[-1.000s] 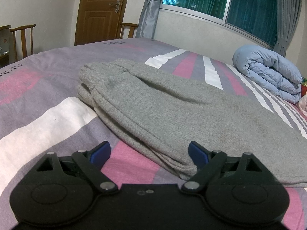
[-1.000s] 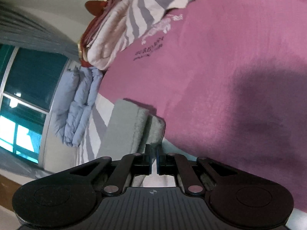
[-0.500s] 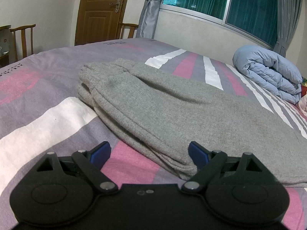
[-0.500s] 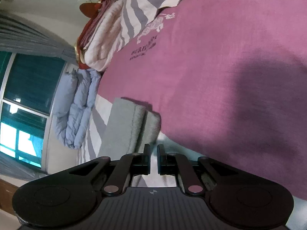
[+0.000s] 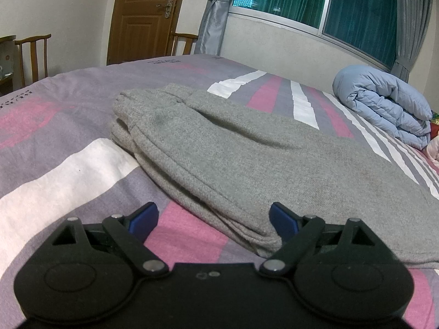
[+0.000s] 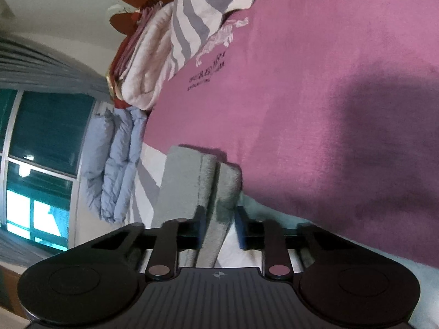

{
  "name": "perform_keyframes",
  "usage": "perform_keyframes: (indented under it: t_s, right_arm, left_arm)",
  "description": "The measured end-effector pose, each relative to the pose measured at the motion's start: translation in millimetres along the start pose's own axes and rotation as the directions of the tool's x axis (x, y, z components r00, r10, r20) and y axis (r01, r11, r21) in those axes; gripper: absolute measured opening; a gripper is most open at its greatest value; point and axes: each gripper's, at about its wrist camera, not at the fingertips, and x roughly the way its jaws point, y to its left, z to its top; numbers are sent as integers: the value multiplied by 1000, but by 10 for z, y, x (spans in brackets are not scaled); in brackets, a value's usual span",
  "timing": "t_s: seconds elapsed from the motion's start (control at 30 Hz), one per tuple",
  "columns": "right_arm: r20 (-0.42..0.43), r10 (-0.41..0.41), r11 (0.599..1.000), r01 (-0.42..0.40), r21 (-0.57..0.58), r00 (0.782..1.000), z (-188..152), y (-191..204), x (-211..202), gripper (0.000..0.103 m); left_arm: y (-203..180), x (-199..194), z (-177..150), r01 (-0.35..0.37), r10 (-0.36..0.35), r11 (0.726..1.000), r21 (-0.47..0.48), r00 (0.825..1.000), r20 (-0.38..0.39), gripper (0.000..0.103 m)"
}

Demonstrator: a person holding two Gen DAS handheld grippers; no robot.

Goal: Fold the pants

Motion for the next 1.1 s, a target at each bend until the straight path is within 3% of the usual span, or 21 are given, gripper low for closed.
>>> perform_keyframes:
  t_s: [0.17, 0.33, 0.43, 0.5, 0.57, 0.63, 0.67, 0.77, 0.97, 1.1]
  right_arm:
    - [-43, 3, 996, -7, -84, 999, 111, 91, 205, 7]
    - [61, 109, 939, -83, -334, 992, 82, 424, -113, 6]
    - [51, 0, 966, 13, -259, 999, 82, 74, 70, 7]
    - [53, 57, 985, -47, -164, 997, 75, -123, 116, 6]
    - [85, 52, 990, -40, -137, 995, 43, -59, -2, 10]
    - [200, 39, 988, -7, -156, 979, -6, 34, -240, 15]
    - [212, 73, 986, -39, -164, 974, -20, 58, -317, 17]
    - [107, 89, 985, -72, -158, 990, -61, 134, -219, 43]
    - [39, 76, 992, -71, -106, 996, -112, 95, 10, 43]
    - [1, 39, 990, -39, -138, 999, -86, 233, 194, 42]
  left_arm:
    - [-2, 1, 1, -3, 3, 1000, 2, 1000, -2, 82]
    - [-4, -17, 2, 2, -2, 1000, -2, 1000, 0, 83]
    - [-12, -15, 3, 3, -3, 1000, -1, 1000, -2, 83]
    - [-2, -18, 3, 5, -5, 1000, -1, 1000, -1, 83]
    - [14, -15, 3, 9, -9, 1000, -6, 1000, -1, 83]
    - [25, -9, 2, 13, -13, 1000, -9, 1000, 0, 84]
    - [29, -6, 1, 15, -15, 1000, -11, 1000, 0, 84]
    - [29, -8, 0, 15, -15, 1000, -12, 1000, 0, 84]
    - [32, -26, 0, 17, -17, 1000, -15, 1000, 1, 84]
    - [32, -24, 1, 18, -18, 1000, -16, 1000, -1, 84]
